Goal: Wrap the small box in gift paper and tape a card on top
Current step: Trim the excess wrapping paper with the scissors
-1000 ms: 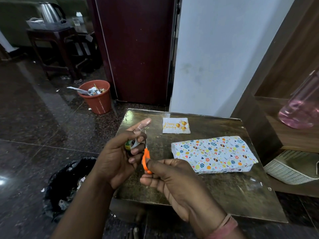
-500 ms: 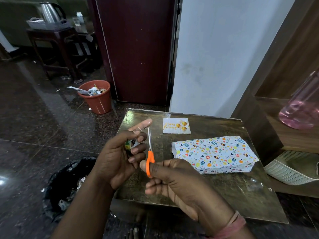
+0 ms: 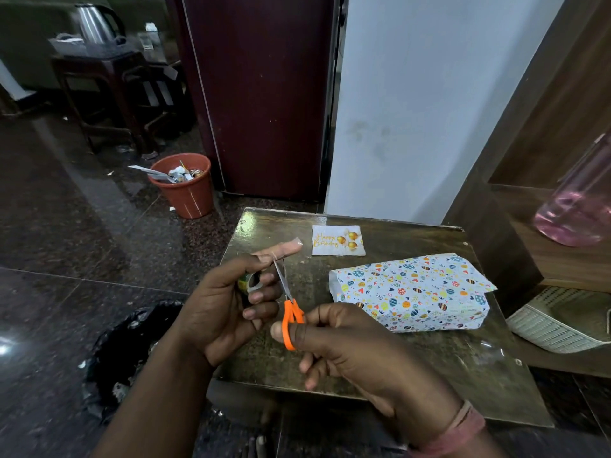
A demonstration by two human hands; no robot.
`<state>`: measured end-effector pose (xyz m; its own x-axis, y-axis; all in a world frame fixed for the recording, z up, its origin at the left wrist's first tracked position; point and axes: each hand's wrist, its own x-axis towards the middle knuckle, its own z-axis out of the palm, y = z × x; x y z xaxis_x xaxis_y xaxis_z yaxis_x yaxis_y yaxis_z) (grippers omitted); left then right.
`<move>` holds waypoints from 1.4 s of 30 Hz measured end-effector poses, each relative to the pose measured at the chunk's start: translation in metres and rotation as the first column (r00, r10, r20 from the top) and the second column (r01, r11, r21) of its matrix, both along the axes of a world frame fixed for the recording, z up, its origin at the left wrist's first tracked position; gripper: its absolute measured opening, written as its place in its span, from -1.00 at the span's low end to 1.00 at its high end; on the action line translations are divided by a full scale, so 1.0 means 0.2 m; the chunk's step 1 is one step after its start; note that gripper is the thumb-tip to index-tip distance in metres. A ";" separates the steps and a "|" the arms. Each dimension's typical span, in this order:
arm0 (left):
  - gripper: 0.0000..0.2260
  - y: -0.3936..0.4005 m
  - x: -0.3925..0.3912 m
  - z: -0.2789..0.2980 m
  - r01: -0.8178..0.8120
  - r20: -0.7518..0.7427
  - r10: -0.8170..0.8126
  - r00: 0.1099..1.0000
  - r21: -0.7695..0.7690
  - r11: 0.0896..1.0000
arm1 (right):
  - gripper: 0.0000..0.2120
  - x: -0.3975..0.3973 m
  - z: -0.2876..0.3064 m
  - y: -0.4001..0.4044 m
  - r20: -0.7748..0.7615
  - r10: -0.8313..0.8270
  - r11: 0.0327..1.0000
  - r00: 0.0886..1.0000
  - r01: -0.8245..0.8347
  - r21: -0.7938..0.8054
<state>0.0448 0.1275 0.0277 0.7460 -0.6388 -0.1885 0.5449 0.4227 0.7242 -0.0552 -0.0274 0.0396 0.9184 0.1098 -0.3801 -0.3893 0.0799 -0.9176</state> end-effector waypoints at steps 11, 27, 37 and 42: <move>-0.58 0.00 0.00 0.00 0.012 -0.041 -0.011 0.999 0.016 1.000 | -0.72 -0.01 0.01 -0.01 0.000 0.036 0.999 0.999 -0.036 0.025; -0.59 0.00 -0.01 0.01 0.007 -0.097 -0.005 0.995 0.018 1.000 | -0.67 0.00 -0.01 -0.02 0.024 -0.002 1.000 1.000 0.001 0.017; -0.55 0.00 -0.01 0.00 0.074 -0.060 -0.072 0.996 0.022 0.997 | -0.77 0.01 -0.01 -0.02 0.033 -0.056 0.998 0.998 0.055 0.027; -0.54 0.00 0.00 -0.01 0.092 -0.037 -0.092 0.995 0.008 0.996 | -0.78 0.02 -0.03 -0.01 0.044 -0.079 0.997 0.996 0.078 0.027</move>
<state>0.0444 0.1276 0.0248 0.6765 -0.7023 -0.2217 0.6076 0.3622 0.7068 -0.0516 -0.0295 0.0344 0.9406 0.0456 -0.3365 -0.3396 0.1322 -0.9312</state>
